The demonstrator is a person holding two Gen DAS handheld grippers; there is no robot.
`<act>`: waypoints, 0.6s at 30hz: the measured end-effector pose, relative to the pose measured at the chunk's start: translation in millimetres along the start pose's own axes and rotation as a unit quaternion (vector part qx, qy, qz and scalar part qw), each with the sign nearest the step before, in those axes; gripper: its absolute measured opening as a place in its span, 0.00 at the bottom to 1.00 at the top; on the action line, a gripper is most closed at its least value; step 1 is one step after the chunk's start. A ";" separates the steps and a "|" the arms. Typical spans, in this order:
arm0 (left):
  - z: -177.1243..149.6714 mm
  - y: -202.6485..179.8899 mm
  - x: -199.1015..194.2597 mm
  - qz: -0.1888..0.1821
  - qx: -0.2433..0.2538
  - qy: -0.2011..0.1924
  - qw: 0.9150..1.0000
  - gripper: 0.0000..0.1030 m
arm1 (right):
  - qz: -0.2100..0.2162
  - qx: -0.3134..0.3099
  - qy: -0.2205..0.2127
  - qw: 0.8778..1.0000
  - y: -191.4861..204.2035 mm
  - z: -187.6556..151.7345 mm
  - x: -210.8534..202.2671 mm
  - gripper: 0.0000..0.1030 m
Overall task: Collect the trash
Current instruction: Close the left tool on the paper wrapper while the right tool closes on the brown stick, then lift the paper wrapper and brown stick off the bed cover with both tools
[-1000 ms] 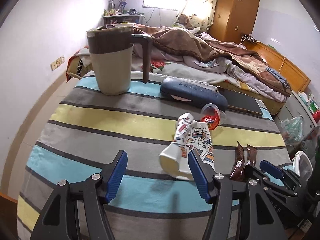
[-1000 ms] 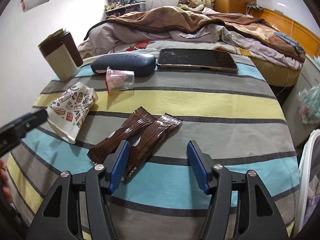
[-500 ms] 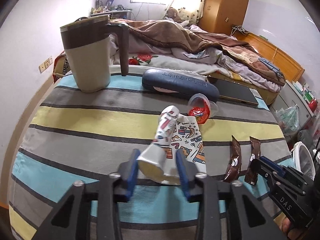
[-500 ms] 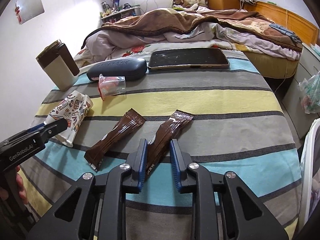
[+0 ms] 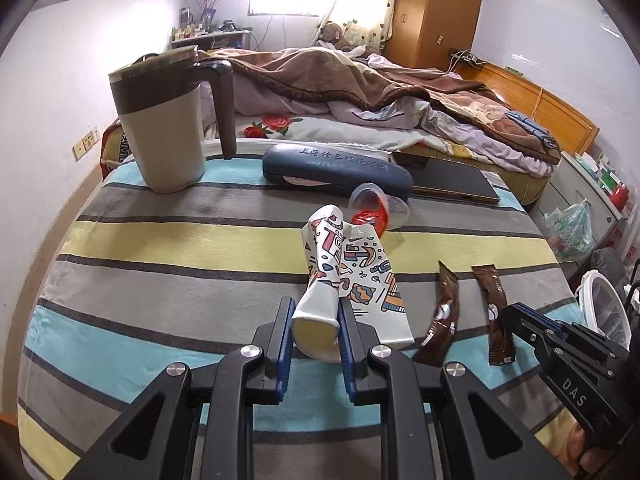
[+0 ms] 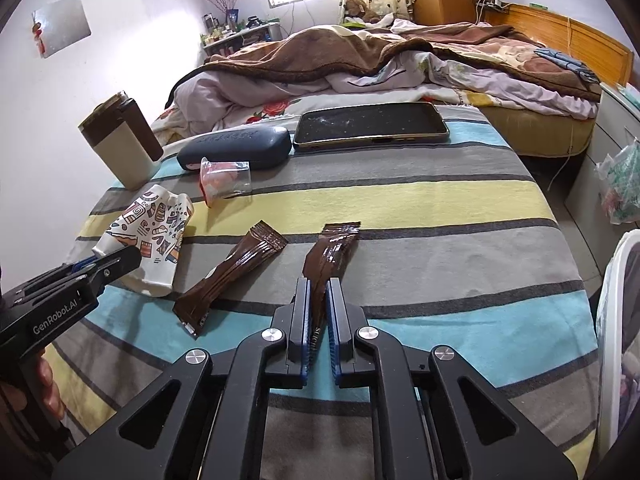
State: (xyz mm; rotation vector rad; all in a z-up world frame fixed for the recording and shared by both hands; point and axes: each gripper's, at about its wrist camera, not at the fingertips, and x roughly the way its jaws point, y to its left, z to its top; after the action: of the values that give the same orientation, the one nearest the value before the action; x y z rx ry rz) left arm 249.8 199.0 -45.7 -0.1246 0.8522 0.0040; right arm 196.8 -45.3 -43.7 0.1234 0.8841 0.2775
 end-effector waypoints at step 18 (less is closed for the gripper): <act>-16.3 -17.5 -32.8 -0.011 0.003 -0.018 1.000 0.20 | 0.016 -0.002 -0.002 1.000 -3.6 0.4 -7.3 0.06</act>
State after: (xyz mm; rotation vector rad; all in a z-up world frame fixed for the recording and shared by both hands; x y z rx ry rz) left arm 216.9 181.4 -29.8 -0.1272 0.8155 -0.0172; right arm 193.4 -50.9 -38.8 0.1340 0.8776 0.3079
